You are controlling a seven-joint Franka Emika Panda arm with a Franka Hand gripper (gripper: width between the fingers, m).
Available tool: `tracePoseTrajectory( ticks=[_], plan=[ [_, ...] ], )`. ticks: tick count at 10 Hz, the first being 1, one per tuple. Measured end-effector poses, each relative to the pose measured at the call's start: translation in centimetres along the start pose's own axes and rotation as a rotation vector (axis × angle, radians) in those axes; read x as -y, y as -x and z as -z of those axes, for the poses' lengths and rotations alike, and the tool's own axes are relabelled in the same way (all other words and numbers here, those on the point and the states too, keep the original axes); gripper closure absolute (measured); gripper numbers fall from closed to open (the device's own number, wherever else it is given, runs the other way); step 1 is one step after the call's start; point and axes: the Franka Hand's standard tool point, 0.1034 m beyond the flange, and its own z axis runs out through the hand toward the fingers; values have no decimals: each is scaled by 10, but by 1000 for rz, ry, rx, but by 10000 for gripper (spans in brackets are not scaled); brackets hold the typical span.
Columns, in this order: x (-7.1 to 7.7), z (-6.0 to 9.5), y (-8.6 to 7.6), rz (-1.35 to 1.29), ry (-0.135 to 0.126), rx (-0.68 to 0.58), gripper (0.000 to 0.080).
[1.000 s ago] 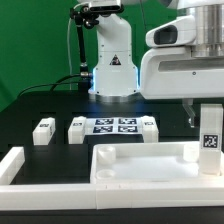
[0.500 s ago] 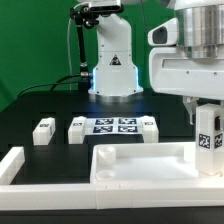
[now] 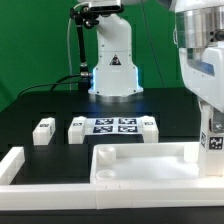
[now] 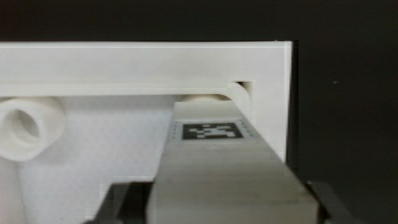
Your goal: Assemble desk
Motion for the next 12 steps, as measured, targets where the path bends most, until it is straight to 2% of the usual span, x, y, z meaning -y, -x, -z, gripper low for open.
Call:
tracePoseTrajectory(
  ticks=[2,3,4,5,6,7,9,11,12],
  plan=[
    [0,0,1,-14,-1,3,511],
    [0,0,1,14,0,3,423],
    [0,0,1,69,0,3,285],
    [-1,0,-1,275,9,3,188],
    [0,1,-2,457,9,4,188],
    [2,0,-2,672,-1,2,154],
    [-2,-1,5,778,2,2,151],
    [-1,-1,3,943,2,2,151],
    [-2,-1,2,1099,14,-11,151]
  ],
)
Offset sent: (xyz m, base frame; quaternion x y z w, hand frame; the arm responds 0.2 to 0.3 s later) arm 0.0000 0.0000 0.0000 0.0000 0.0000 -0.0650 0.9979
